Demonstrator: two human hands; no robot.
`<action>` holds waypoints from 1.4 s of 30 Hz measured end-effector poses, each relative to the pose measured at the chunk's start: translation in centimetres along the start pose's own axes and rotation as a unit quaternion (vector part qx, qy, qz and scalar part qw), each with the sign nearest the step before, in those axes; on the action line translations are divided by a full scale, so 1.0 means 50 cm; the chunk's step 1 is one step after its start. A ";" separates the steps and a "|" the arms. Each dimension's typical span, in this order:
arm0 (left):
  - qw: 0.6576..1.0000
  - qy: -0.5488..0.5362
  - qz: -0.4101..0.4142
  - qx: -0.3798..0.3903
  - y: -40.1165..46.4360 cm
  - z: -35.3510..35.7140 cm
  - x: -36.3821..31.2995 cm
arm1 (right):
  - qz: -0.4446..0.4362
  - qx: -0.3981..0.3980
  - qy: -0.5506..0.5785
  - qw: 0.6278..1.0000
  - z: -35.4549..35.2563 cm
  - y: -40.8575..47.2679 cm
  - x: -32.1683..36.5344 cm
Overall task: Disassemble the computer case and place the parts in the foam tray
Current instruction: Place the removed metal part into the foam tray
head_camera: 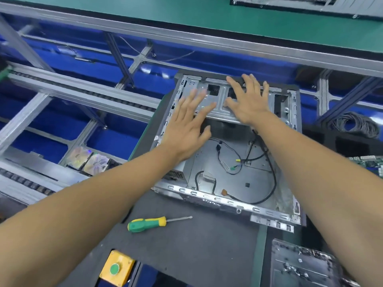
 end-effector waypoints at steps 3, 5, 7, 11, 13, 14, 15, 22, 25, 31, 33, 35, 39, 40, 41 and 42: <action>0.999 -0.020 -0.045 -0.007 -0.012 0.002 0.016 | 0.003 -0.004 0.001 1.000 0.002 -0.001 0.000; 0.998 -0.006 -0.058 -0.017 -0.009 0.003 0.003 | 0.003 -0.003 0.000 1.000 -0.002 0.000 0.002; 0.996 0.021 -0.082 -0.028 -0.017 0.005 -0.003 | 0.001 -0.011 0.001 1.000 -0.006 -0.004 0.002; 0.982 0.057 -0.173 -0.042 -0.037 -0.004 0.026 | -0.005 -0.014 0.006 1.000 -0.012 -0.008 0.007; 0.979 0.096 -0.180 -0.017 -0.032 0.003 0.025 | -0.004 -0.014 0.007 1.000 -0.009 -0.006 0.006; 0.978 0.110 -0.177 -0.009 -0.028 0.006 0.019 | -0.005 -0.012 0.006 1.000 -0.008 -0.005 0.007; 0.978 0.119 -0.173 -0.004 -0.026 0.008 0.012 | -0.004 -0.011 0.006 1.000 -0.007 -0.006 0.007; 0.983 0.107 -0.147 0.039 -0.030 0.017 -0.026 | -0.007 -0.019 0.004 1.000 -0.007 -0.004 0.005; 0.992 -0.048 -0.095 0.068 -0.032 0.047 -0.122 | -0.010 -0.021 0.015 1.000 -0.006 -0.006 0.002; 0.986 -0.113 -0.121 -0.031 -0.031 0.009 -0.104 | -0.006 -0.015 0.022 1.000 -0.005 -0.005 0.002; 0.985 -0.063 -0.152 -0.046 -0.036 -0.002 -0.082 | -0.004 -0.014 0.019 1.000 -0.004 -0.003 0.000; 0.978 -0.021 -0.206 -0.035 -0.038 -0.007 -0.065 | -0.003 -0.015 0.017 1.000 -0.006 -0.003 -0.001; 0.975 0.030 -0.215 0.045 -0.042 0.005 -0.068 | -0.008 -0.015 0.016 1.000 -0.004 -0.006 0.001; 0.978 0.035 -0.201 0.054 -0.041 0.008 -0.073 | -0.008 -0.017 0.015 1.000 -0.005 -0.007 -0.001; 0.979 0.025 -0.195 0.063 -0.042 0.009 -0.073 | -0.008 -0.018 0.016 1.000 -0.006 -0.008 -0.002; 0.977 0.003 -0.198 0.073 -0.045 0.010 -0.069 | -0.008 -0.019 0.019 1.000 -0.007 -0.008 -0.001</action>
Point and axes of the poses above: each hand's wrist, its own y-axis towards the middle knuckle, its own z-axis out of the palm, x = y × z, the point moved 8 cm from there along y, towards the middle knuckle, and after that the axes turned 10 degrees about -z, right-handed, at the moved point
